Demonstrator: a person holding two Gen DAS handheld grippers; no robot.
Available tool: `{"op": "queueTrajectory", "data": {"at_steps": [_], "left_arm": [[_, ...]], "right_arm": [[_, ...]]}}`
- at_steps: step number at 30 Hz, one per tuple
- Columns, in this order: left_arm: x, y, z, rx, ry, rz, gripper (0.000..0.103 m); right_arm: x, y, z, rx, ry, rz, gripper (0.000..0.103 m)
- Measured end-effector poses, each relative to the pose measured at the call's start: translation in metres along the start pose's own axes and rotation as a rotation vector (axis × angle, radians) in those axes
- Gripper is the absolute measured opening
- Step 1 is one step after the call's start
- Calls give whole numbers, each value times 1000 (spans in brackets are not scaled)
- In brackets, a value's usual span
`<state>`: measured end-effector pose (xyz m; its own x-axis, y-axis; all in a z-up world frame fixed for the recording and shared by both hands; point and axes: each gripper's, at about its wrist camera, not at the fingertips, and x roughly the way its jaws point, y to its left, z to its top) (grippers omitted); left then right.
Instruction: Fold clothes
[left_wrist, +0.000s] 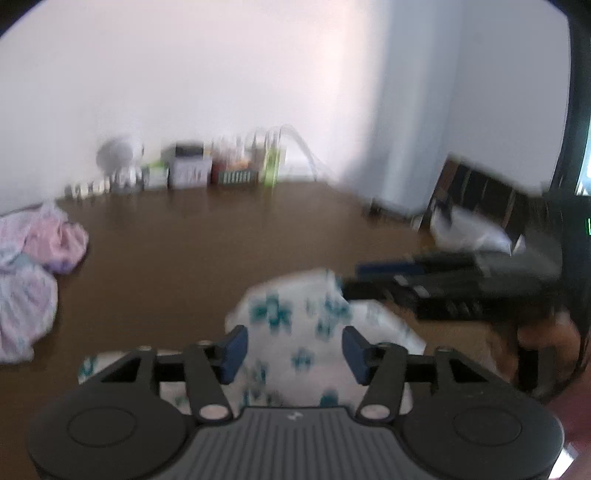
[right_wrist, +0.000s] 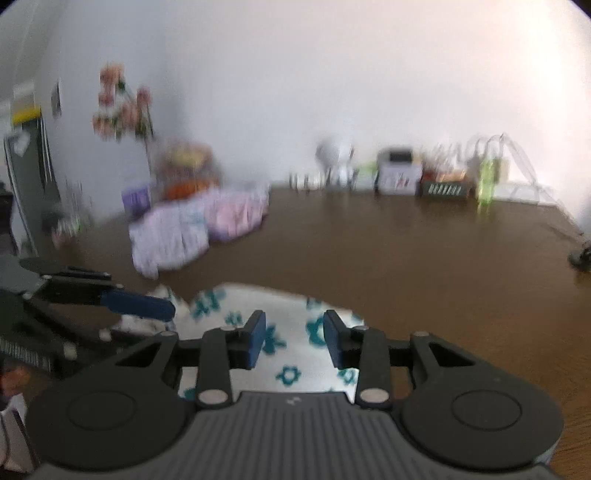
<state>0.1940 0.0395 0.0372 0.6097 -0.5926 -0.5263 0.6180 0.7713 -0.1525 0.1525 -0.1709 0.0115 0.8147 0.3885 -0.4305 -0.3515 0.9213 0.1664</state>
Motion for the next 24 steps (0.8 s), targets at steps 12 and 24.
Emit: {"op": "queueTrajectory", "data": {"at_steps": [12, 24], "left_arm": [[81, -11, 22, 103, 176, 72, 31], [19, -22, 26, 76, 28, 15, 40]], "right_arm": [[-3, 31, -35, -71, 119, -16, 36], [-35, 11, -30, -1, 40, -9, 43]]}}
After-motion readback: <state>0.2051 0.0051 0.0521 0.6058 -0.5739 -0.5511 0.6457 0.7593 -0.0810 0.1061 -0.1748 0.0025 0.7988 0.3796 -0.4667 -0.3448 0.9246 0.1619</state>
